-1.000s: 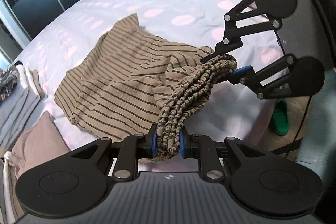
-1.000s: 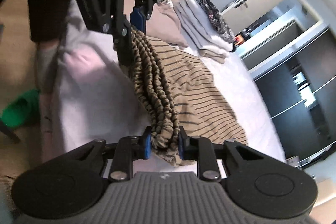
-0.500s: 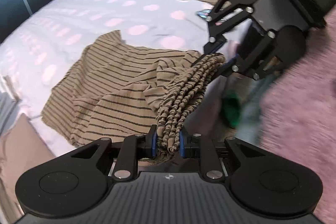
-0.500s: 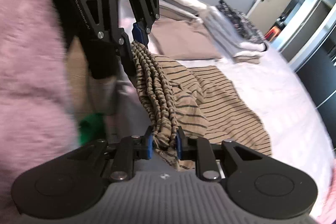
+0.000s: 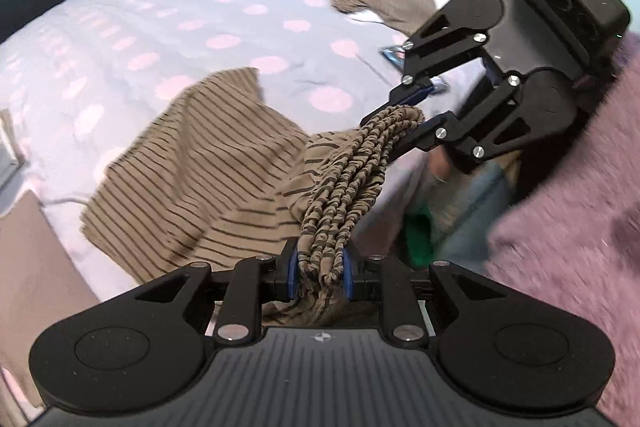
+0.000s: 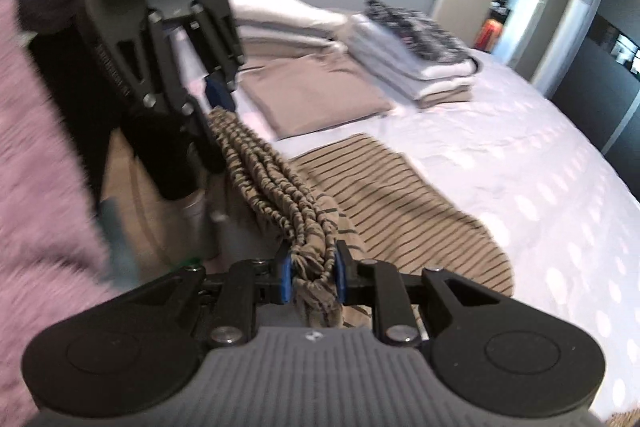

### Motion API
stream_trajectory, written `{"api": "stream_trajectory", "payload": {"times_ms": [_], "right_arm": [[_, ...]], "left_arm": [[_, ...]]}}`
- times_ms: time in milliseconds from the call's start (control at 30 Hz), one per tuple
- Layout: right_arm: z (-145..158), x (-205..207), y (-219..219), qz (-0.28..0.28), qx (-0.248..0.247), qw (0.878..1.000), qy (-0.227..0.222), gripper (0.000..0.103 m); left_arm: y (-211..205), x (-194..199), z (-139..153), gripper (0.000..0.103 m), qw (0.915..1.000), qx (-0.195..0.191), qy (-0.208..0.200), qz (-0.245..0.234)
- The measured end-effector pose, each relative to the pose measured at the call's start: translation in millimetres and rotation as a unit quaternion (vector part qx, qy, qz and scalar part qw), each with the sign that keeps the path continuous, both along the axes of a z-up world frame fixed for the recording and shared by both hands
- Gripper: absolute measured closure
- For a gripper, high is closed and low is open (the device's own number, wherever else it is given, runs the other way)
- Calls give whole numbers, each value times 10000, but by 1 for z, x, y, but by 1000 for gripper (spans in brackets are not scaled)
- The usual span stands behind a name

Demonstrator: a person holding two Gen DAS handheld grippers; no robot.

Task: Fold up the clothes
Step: 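Carry the cuffs with both grippers over the pants toward the waistband, then lower the cuffs onto the waistband and open both grippers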

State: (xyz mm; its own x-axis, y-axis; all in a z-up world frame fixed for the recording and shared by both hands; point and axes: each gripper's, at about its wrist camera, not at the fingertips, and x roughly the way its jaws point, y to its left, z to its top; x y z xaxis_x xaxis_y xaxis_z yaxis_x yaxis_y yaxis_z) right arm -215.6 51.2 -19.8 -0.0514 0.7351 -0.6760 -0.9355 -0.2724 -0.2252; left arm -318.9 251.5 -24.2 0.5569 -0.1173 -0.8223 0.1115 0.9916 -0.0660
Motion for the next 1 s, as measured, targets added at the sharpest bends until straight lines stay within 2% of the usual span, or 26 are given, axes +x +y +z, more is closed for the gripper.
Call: {"api": "stream_trajectory", "payload": {"times_ms": [267,467,567,767,1000], "right_arm": [[-1,25,58,-667,223,9975,-78,80],[-10,50,102,-1089,120,9940,-17,80],[-17,64,130,-1136,0,9935,86,80],[-37,100,184,-1307,-291,9903,368,80],[-80,141,237,-1684,-787,9787,873,79]], "left_arm": [[34,27,8,84,9972,404,-188,608],[60,54,-1,83,9930,429,-144,1093],[75,69,-9,82,9912,570,12,1196],[117,95,-30,81,9897,541,158,1318],[157,131,-70,77,9875,456,367,1465]]}}
